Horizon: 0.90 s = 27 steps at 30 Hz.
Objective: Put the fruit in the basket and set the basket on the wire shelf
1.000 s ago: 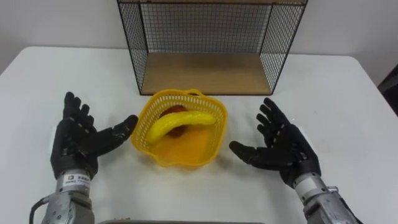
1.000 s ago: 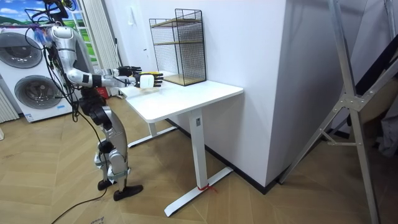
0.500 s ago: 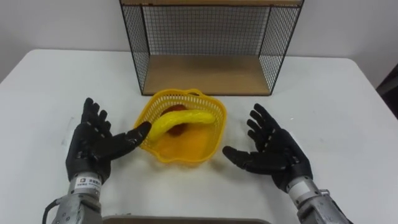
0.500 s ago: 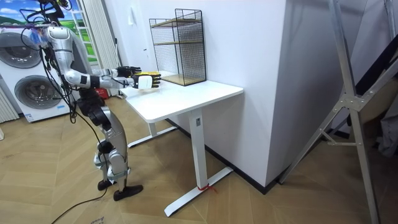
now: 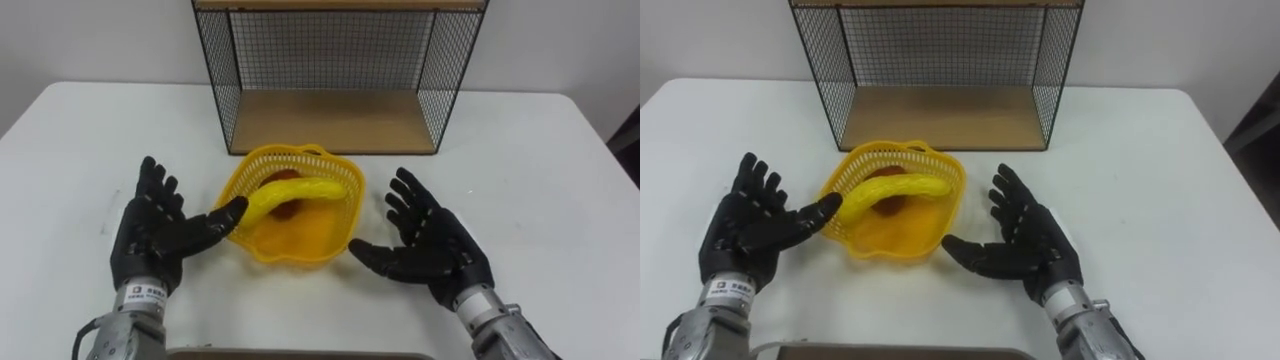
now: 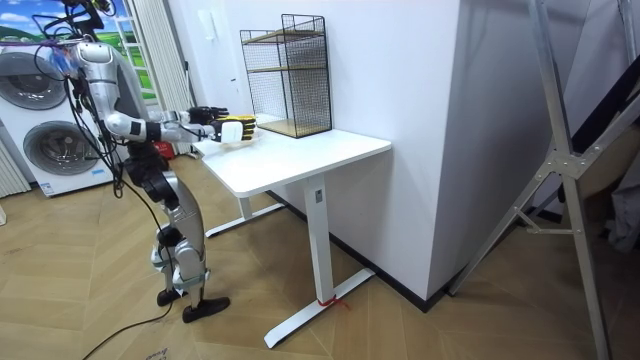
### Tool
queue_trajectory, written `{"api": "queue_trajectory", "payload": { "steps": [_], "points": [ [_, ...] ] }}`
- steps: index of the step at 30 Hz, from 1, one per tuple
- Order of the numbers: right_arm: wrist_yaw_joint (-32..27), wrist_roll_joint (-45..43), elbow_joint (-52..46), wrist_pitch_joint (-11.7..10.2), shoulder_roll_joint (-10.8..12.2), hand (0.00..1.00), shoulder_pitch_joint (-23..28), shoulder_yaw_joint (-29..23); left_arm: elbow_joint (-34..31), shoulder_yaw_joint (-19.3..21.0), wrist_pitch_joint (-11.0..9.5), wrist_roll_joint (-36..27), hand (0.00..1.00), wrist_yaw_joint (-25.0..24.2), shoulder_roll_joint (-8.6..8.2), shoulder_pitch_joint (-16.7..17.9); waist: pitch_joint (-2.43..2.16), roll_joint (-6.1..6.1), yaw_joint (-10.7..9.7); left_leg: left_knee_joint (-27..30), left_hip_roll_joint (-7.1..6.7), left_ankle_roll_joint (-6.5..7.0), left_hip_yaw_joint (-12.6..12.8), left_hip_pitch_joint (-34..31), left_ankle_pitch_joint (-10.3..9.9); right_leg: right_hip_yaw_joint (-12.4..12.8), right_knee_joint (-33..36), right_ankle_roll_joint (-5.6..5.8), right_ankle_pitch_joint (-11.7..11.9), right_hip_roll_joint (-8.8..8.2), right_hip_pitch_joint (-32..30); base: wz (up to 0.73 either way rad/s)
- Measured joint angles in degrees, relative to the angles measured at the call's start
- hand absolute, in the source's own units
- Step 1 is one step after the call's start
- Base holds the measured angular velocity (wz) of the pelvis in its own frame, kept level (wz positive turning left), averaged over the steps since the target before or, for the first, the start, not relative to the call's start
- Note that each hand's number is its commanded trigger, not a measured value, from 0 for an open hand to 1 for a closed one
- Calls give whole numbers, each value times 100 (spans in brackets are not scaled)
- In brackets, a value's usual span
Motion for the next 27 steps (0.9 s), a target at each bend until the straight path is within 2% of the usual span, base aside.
{"api": "queue_trajectory", "payload": {
  "steps": [9, 12, 17, 27],
  "points": [
    [10, 2, 8, 0, -15, 0, 0, 139, 4, -123, 34, 12, 0, -208, 39, -2, -1, -1, -15, 13, -29, 0, 8, -3, 0, 10, 5, 3, -1, -4, -22, 0],
    [50, 7, 8, 2, -25, 0, -7, 210, 37, -157, 105, 298, 0, -225, 37, -28, 3, 8, -22, 29, -31, 0, 10, -46, 0, 8, 20, 0, 3, -16, -80, 0],
    [131, 163, 24, 56, -17, 0, -46, 439, 288, -557, 253, 400, 0, -232, -2, -51, 20, 38, -124, 6, -30, 1, 28, -37, 0, 13, 17, -1, 4, -14, -65, 0],
    [129, 172, 24, 93, -14, 0, -97, 440, 343, -588, 259, 407, 0, -232, -15, -115, 29, 51, -137, 2, -31, 1, 83, -32, 0, 37, 14, 2, 10, -15, -70, -1]
  ]
}}
